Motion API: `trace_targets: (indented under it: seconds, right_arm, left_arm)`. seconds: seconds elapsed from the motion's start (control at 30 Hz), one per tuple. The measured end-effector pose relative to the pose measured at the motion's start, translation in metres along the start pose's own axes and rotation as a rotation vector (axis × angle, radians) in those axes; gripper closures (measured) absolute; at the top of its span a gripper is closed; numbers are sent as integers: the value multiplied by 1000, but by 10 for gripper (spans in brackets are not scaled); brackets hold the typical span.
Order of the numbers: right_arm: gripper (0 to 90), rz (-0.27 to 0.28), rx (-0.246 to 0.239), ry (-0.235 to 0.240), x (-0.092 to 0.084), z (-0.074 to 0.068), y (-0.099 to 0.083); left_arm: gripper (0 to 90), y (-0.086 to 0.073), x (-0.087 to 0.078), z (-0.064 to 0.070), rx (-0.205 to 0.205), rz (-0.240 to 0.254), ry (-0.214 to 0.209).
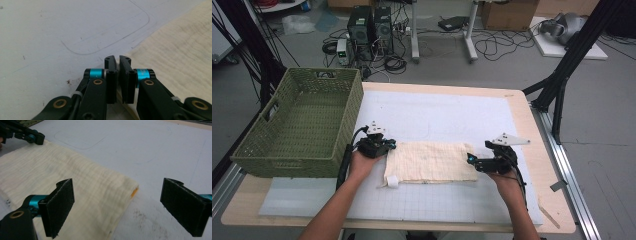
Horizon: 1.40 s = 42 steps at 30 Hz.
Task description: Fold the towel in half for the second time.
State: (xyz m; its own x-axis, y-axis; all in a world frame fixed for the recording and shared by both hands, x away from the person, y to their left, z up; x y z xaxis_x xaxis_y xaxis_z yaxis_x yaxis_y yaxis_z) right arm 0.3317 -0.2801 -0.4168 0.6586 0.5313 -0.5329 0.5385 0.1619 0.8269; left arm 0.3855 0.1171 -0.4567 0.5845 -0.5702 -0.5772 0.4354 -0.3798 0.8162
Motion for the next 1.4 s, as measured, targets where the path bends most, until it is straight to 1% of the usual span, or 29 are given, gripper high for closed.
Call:
trace_targets:
  seconds: [0.03, 0.1, 0.13, 0.17, 0.2, 0.3, 0.4, 0.43, 0.5, 0.53, 0.6, 0.63, 0.67, 0.77, 0.87, 0.93, 1.0, 1.03, 1.07, 1.1, 1.13, 1.17, 1.23, 1.3, 1.33, 1.4]
  right_arm:
    - [113, -5, -13, -1, 4, 1, 4]
    - [113, -19, -30, -25, 13, 4, 12]
    - [113, -33, -39, -30, 18, 6, 15]
    - [113, -43, -45, -25, 24, 7, 17]
    - [113, -54, -43, -14, 29, 10, 18]
    - [120, -86, -22, -16, 43, 16, 21]
    - [173, -113, -15, -24, 52, 20, 23]
    - [187, -117, -21, -25, 54, 22, 24]
    - [254, -129, -23, -30, 57, 24, 24]
    - [265, -135, -21, -31, 59, 26, 23]
    - [341, -159, -10, -18, 62, 29, 21]
    - [365, -176, -16, -19, 64, 30, 20]
    - [412, -182, -20, -16, 66, 31, 19]
    - [509, -190, -35, -1, 70, 32, 18]
    - [561, -217, -41, 13, 76, 33, 15]
    - [630, -214, -39, 31, 75, 35, 15]
    - [733, -220, -45, 53, 74, 36, 15]
    - [803, -227, -47, 65, 73, 35, 14]
    - [841, -228, -60, 77, 74, 34, 15]
    - [853, -232, -75, 73, 74, 32, 15]
    - [858, -232, -90, 58, 73, 30, 16]
    - [859, -222, -98, 48, 73, 30, 17]
    - [859, -181, -98, 28, 70, 29, 19]
    - [859, -134, -101, 15, 66, 29, 23]
    - [859, -123, -110, 12, 64, 28, 24]
    - [859, -110, -120, 15, 61, 26, 25]
  left_arm:
    - [833, 0, 0, -1, -14, 6, 1]
    - [829, 0, -1, -2, -29, 15, -1]
    - [829, 0, -1, -3, -32, 14, -2]
    - [830, 0, -1, -3, -31, 16, -2]
    - [831, 0, -1, -3, -28, 15, -3]
    - [832, 0, -1, -3, -31, 17, -3]
    - [833, 0, -1, -3, -31, 17, -4]
    - [833, 0, -1, -3, -35, 19, -4]
    - [833, -1, -1, -3, -37, 20, -5]
    - [833, -1, -1, -3, -38, 21, -6]
    - [834, -1, -1, -3, -36, 21, -8]
    - [834, -1, -1, -3, -36, 20, -8]
    - [834, -1, -1, -3, -38, 19, -7]
    - [836, -1, -1, -3, -38, 20, -10]
    - [836, -1, -1, -3, -37, 17, -17]
    - [836, -1, -2, -3, -43, 13, -22]
    - [836, -2, -2, -4, -50, 12, -25]
    - [838, -2, -2, -4, -51, 10, -26]
    - [843, -2, -2, -4, -51, 11, -25]
    - [847, -1, -2, -4, -53, 14, -24]
    - [850, 0, -4, -5, -53, 22, -21]
    - [853, 1, -6, -5, -59, 41, -12]
    - [854, 6, -11, -7, -76, 109, 0]
    - [854, 9, -15, -8, -74, 152, 6]
    - [854, 9, -16, -8, -82, 162, 4]
    - [854, 9, -18, -7, -79, 158, -6]
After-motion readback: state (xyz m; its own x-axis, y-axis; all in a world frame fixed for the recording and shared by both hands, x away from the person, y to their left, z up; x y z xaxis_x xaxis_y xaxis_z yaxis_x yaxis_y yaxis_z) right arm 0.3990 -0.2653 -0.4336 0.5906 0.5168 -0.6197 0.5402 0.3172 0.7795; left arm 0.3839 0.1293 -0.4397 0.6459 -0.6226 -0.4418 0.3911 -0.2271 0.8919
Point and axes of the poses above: each handheld gripper's, and its own axes: x roughly forward along the jaws, y roughly out of its top, z roughly to its right, the point moved 1 cm from there along x, roughly forward along the jaws, and after that the axes turned 7 degrees about x, right-handed, at the moved point
